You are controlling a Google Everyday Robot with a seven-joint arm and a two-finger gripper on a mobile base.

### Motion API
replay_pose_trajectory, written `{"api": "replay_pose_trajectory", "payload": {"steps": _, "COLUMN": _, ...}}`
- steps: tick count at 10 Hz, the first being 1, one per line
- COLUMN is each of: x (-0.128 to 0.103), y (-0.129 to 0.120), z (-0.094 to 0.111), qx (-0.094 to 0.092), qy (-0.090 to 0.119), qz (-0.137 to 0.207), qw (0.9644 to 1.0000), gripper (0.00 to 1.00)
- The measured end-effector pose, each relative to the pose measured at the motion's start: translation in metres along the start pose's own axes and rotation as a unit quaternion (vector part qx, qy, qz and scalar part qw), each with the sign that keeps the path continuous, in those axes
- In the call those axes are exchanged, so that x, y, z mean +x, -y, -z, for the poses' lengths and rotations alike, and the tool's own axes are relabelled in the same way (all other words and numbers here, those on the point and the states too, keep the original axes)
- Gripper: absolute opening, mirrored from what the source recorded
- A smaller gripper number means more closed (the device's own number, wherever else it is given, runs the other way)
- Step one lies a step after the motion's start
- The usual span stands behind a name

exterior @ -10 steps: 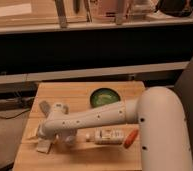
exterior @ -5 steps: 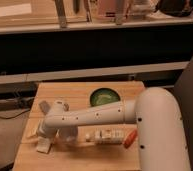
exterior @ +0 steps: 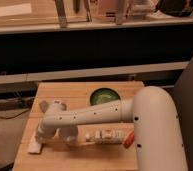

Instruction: Place the white sponge in the ceramic bowl

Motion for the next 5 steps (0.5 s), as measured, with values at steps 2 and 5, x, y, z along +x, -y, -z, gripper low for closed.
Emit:
{"api": "replay_pose_trajectory", "payload": {"steps": 2, "x": -0.0003, "y": -0.0017, "z": 0.0022, "qx": 0.001, "qy": -0.003, "qz": -0.002, "qw": 1.0000, "gripper": 0.02}}
{"api": "replay_pose_trajectory", "payload": {"steps": 5, "x": -0.0010, "y": -0.0031, "z": 0.0081, "qx": 0.011, "qy": -0.008, "qz": -0.004, "qw": 0.9999, "gripper": 0.00}}
